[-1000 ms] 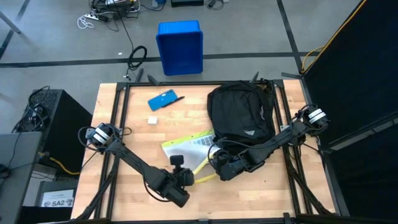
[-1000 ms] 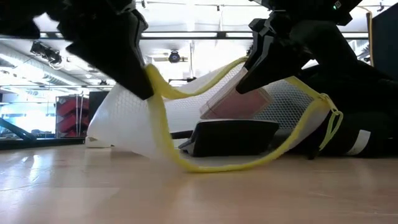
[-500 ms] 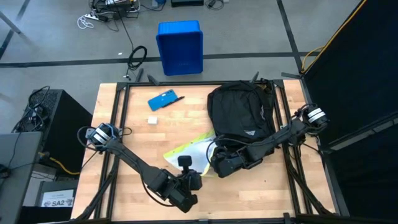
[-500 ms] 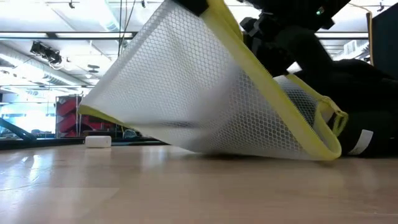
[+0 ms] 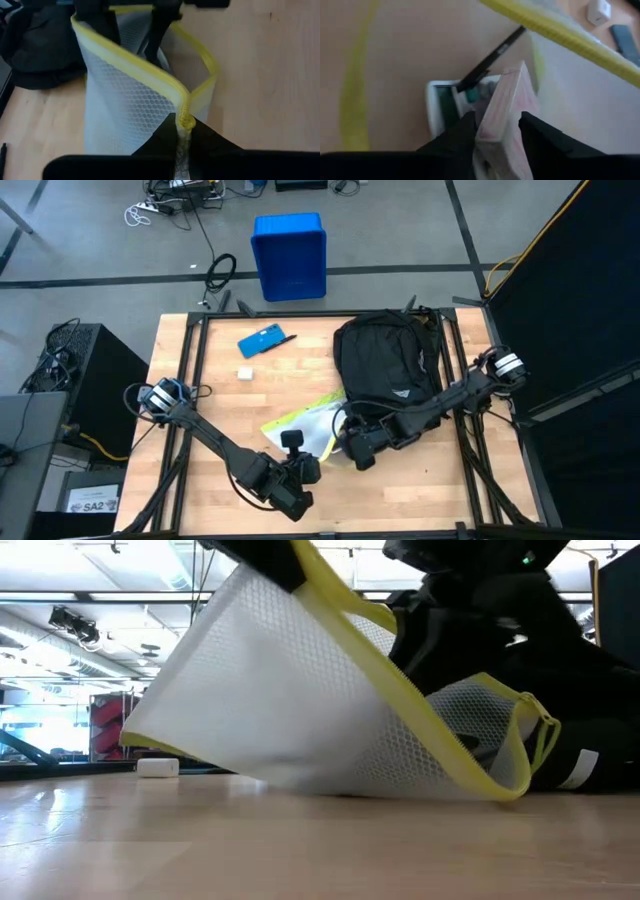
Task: Unpack backpack
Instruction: Put the white game card into the white zip bag, then put the black pen into the white zip bag
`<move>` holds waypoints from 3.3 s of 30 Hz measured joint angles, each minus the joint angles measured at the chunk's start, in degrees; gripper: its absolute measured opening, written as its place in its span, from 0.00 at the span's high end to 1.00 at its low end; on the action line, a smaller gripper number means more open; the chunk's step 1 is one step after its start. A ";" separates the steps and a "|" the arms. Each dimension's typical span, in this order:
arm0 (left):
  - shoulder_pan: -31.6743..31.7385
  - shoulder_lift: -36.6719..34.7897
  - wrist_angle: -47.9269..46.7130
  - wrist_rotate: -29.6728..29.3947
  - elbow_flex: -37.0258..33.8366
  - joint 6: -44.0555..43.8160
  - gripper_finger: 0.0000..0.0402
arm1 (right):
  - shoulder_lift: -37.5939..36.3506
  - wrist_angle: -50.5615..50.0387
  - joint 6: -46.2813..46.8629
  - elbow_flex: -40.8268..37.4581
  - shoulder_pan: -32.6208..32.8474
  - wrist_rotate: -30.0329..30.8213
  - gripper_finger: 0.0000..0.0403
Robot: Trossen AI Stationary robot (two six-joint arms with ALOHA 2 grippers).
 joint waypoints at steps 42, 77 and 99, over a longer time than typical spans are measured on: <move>-3.76 -0.04 -13.43 12.32 8.82 -3.75 0.59 | -0.50 -11.97 6.78 12.46 10.21 -5.71 0.61; 57.71 -30.00 24.29 37.15 -40.35 33.48 0.37 | 0.85 -11.68 2.29 11.93 3.60 -2.52 0.66; 73.76 -6.02 35.38 41.46 -33.69 54.12 0.37 | 1.14 -9.09 1.56 8.26 -4.90 -4.56 0.68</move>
